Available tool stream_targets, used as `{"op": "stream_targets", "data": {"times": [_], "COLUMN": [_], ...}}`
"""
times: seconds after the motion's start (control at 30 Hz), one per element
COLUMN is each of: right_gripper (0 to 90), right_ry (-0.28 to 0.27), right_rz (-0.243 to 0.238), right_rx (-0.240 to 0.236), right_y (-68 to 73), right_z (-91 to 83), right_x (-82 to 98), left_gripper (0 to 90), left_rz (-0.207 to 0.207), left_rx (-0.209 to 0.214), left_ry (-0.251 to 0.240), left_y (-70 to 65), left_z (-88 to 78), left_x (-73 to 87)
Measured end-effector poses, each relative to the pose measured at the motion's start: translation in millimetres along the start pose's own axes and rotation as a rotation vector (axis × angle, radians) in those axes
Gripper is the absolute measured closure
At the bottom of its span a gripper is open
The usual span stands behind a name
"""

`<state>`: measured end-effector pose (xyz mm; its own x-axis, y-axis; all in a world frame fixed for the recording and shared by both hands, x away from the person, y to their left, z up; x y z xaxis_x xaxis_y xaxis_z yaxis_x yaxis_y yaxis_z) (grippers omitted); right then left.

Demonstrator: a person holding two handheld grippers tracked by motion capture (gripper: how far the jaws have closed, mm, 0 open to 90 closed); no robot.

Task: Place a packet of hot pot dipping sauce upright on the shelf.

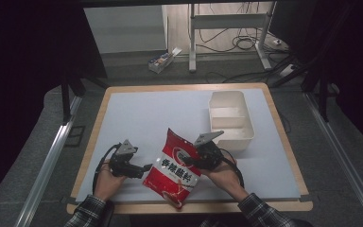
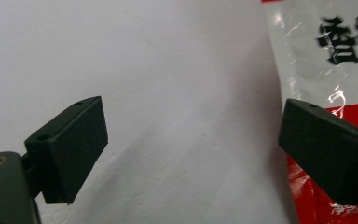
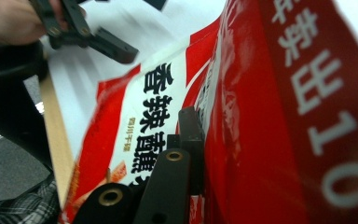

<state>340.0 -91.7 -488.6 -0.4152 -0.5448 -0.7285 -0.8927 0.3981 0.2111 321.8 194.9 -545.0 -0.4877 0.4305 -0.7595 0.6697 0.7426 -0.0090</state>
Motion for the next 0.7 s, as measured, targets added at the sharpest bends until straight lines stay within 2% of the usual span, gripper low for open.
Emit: {"op": "stream_targets", "data": {"times": [0.03,0.23,0.43,0.6,0.7], "right_gripper": [88.9,88.9,88.9,88.9,88.9], "right_ry": [-0.005,-0.024,-0.045,-0.070,-0.074], "right_rz": [-0.018,-0.048,-0.068,-0.082,-0.097], "right_rx": [-0.007,-0.007,-0.009,-0.009,0.009], "right_y": [1.9,7.4,10.1,10.9,10.2], "right_z": [-4.3,-16.1,-27.2,-35.3,-39.3], "right_x": [-5.8,-20.7,-35.5,-46.7,-53.2], "left_gripper": [8.4,8.5,8.3,8.4,8.4], "left_rz": [0.005,0.003,-0.045,-0.053,-0.053], "left_rx": [0.001,0.006,0.041,0.051,0.051], "left_ry": [0.005,0.004,-0.018,-0.019,-0.020], "left_y": [0.3,1.5,2.4,3.1,2.5], "left_z": [-0.3,-1.7,-2.4,-2.7,-2.2], "left_x": [0.0,-0.3,-1.0,-0.9,-0.9]}}
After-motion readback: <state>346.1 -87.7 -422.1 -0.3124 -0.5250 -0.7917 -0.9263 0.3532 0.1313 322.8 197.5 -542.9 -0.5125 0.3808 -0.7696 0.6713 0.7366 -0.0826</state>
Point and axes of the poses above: each handheld gripper's, and its own axes: z roughly forward along the jaws, x roughly out of its underside, y roughly to its left, the point moved 2 cm from there along z, roughly forward along the jaws, and after that the axes turned 3 degrees about -x, right-handed, at the moved point
